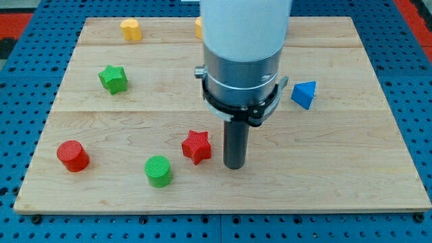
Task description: Push the red star above the green circle
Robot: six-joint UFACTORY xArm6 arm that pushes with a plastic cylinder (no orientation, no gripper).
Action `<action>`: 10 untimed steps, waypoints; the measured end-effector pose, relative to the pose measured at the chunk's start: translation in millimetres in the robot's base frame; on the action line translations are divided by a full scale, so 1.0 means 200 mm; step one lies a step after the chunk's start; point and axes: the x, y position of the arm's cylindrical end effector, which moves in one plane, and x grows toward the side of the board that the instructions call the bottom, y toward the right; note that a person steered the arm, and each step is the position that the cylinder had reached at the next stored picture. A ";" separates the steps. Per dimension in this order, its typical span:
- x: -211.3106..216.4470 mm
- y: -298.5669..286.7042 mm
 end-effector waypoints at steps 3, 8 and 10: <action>-0.22 -0.16; -0.32 0.11; -0.26 -0.39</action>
